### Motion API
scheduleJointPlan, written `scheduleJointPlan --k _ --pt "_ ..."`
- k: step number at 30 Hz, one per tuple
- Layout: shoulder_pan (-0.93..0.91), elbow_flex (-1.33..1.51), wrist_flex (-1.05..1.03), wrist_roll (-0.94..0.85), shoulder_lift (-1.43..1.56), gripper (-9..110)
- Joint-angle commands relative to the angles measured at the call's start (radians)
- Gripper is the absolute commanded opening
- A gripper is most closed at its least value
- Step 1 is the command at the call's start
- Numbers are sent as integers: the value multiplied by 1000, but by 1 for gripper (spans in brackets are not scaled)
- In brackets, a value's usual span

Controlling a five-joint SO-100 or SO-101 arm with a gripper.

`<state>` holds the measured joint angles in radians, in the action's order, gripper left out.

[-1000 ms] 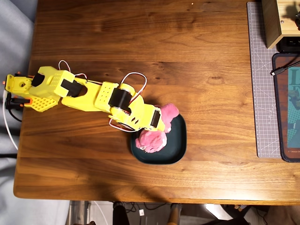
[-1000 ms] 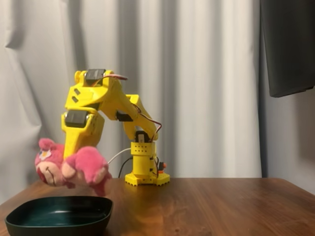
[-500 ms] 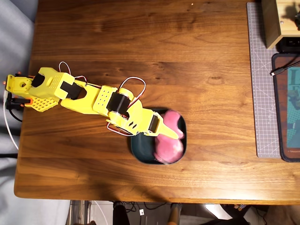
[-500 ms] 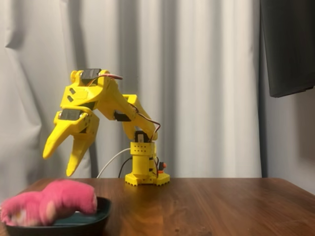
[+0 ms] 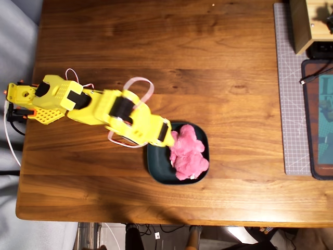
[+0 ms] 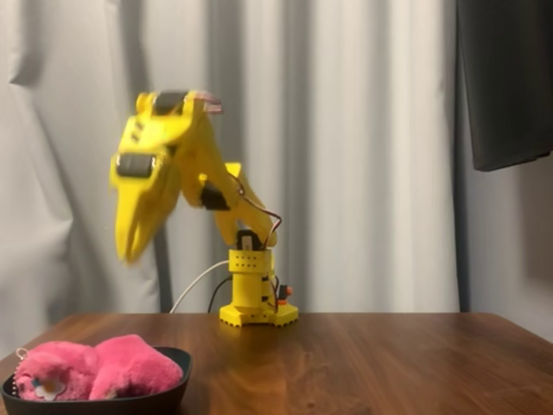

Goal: Grasp a strawberry bear and put it in the bin.

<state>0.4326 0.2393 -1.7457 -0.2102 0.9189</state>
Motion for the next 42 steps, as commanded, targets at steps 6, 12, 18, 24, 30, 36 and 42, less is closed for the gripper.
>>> scheduleJointPlan --k 6,12,18,24,30,36,42 --pt "-74 804 -51 -6 773 0" --pt "-166 1157 -28 21 1204 0" --pt "-212 1572 193 31 1615 0" --pt "-258 1968 290 49 2019 0" --pt "-296 2293 308 89 2422 0" --pt "-431 2419 328 92 2462 0" --pt "-509 2477 342 97 2464 0"
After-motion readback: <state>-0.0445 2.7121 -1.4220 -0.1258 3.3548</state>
